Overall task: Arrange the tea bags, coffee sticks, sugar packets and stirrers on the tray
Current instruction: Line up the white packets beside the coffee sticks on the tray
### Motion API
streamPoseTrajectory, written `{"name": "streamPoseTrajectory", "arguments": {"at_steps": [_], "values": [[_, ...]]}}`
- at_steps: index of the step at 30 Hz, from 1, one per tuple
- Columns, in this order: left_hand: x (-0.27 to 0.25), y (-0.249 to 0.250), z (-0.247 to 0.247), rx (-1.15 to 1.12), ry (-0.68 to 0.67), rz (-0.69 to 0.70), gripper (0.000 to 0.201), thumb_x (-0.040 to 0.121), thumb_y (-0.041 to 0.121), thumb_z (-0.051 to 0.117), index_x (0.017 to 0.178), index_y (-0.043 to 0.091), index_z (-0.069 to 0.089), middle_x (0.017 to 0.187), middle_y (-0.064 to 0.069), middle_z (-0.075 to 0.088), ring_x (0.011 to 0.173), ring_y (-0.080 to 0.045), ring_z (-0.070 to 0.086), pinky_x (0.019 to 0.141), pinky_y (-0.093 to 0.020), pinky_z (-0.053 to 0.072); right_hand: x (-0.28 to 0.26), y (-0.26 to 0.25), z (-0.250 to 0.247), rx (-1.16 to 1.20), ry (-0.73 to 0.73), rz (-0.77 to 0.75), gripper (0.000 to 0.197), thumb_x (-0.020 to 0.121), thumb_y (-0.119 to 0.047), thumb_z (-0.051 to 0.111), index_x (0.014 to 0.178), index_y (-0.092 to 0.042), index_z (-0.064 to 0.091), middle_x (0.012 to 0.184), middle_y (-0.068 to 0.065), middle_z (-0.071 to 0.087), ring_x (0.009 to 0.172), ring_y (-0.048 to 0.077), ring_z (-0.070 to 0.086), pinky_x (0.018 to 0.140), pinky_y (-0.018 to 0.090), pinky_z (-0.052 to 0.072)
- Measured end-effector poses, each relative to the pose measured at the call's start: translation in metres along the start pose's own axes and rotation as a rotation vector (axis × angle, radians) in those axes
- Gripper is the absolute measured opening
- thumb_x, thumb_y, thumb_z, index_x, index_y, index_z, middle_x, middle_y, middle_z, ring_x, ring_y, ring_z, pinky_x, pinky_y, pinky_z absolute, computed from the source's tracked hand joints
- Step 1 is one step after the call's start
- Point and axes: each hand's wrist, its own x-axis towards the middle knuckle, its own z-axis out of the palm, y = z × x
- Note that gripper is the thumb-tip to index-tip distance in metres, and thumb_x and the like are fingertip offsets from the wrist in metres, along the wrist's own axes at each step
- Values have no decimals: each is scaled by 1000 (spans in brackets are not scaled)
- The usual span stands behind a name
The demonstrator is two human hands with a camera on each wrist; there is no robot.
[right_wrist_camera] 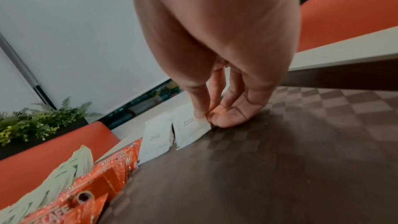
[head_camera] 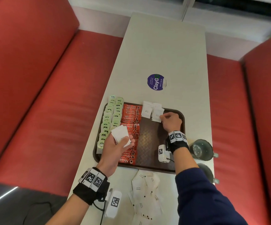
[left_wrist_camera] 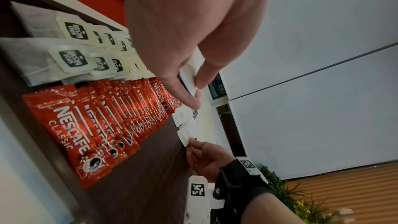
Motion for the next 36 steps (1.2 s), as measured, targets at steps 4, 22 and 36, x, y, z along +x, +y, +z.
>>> {"name": "streamPoseTrajectory", "arguments": {"at_steps": [4, 22, 36], "values": [[0, 1, -2, -20, 0, -8, 42, 106, 4, 64, 145, 18, 57, 116, -16, 78, 113, -31, 77, 88, -32, 65, 1, -2, 10, -5, 41, 14, 33, 97, -31, 81, 118, -7, 72, 119, 12, 77, 121, 30, 67, 95, 28, 43], [0, 3, -6, -1, -7, -1, 37, 107, 7, 63, 140, 23, 60, 117, -15, 78, 115, -30, 76, 95, -38, 64, -10, -11, 28, -55, 114, -114, 44, 93, -15, 85, 131, -11, 63, 120, 10, 72, 114, 26, 68, 92, 34, 51], [-5, 11, -1, -28, -165, -43, 41, 113, 7, 49, 153, 19, 51, 132, -11, 76, 126, -27, 72, 113, -48, 54, -83, -38, -6, 153, 25, -305, 17, 103, -36, 74, 111, -22, 70, 104, -12, 74, 90, -1, 68, 84, 26, 54]]}}
